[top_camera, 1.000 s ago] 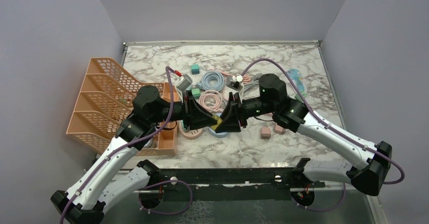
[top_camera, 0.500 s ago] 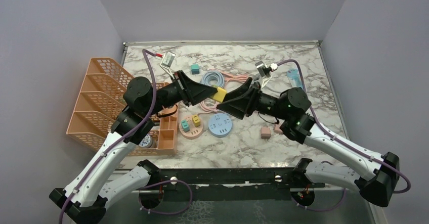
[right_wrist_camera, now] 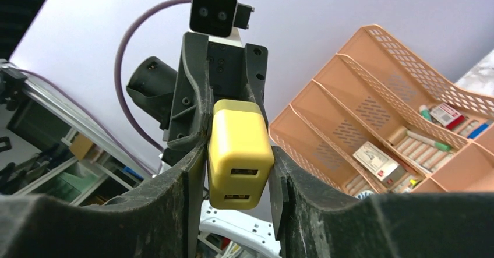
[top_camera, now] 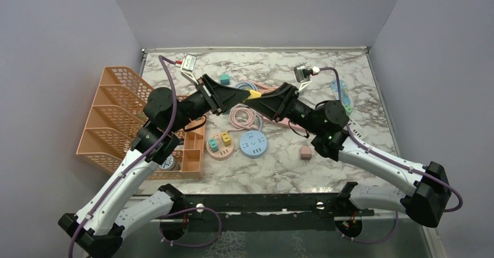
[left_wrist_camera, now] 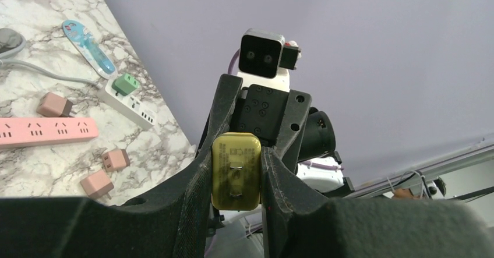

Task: Insert the plug

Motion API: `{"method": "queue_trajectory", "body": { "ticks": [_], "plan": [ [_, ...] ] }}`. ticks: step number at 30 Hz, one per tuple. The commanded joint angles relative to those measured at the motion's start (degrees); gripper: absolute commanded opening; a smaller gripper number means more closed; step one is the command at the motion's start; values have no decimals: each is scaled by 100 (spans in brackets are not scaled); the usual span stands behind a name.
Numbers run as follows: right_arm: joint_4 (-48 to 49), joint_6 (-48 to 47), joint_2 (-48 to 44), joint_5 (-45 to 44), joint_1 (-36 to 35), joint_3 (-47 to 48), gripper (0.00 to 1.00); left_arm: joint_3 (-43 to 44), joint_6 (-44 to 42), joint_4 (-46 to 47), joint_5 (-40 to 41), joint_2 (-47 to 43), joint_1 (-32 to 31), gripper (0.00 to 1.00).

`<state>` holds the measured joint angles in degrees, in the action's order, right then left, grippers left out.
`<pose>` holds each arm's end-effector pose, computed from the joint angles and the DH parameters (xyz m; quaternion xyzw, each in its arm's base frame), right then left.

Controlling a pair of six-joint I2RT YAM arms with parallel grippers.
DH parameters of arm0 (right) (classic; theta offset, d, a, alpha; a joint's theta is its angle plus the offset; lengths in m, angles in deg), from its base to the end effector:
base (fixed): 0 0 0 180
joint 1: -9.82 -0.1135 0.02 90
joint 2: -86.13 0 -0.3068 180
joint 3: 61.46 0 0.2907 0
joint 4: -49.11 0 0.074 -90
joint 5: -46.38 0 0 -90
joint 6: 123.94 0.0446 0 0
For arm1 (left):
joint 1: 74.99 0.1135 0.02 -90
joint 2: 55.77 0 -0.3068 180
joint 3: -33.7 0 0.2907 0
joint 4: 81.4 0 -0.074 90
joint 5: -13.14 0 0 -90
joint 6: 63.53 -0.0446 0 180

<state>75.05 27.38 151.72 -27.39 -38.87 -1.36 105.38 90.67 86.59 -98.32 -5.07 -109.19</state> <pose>0.1834 0.2276 0.4059 -0.0531 0.5740 0.7123 0.4004 0.1655 -0.1322 0.4730 -0.0285 0.6532 -0.6445 0.3965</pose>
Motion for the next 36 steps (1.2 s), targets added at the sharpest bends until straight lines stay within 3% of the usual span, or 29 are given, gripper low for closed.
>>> {"method": "queue_trajectory", "body": {
  "ticks": [1, 3, 6, 12, 19, 24, 28, 32, 36],
  "plan": [
    [989, 396, -71, -474, -9, -208, 47, -43, 74, 120, 325, -199, 18, 0],
    [1010, 528, -74, -549, -9, -260, 55, -78, 96, 141, 342, -237, 18, 0],
    [995, 629, -50, -595, -9, -256, 58, -128, 140, 179, 342, -258, 18, 0],
    [598, 747, 45, -661, -5, -51, 43, -166, 143, 195, 335, -248, 18, 0],
    [236, 953, 214, -735, -11, 58, 36, -92, -36, -171, 383, -206, 18, 0],
    [424, 986, 369, -421, -9, 16, 18, -119, -127, -268, 436, -201, 23, 1],
    [-79, 651, 253, -392, -9, -51, 1, 42, -553, -826, 754, -182, 18, 32],
    [-1174, 14, -27, -505, -9, -182, 1, 211, -1341, -1599, 1417, -226, 18, 63],
    [-2808, -910, -245, -753, -9, -145, 1, 218, -2242, -2180, 2177, -349, 18, 79]
  ]
}}
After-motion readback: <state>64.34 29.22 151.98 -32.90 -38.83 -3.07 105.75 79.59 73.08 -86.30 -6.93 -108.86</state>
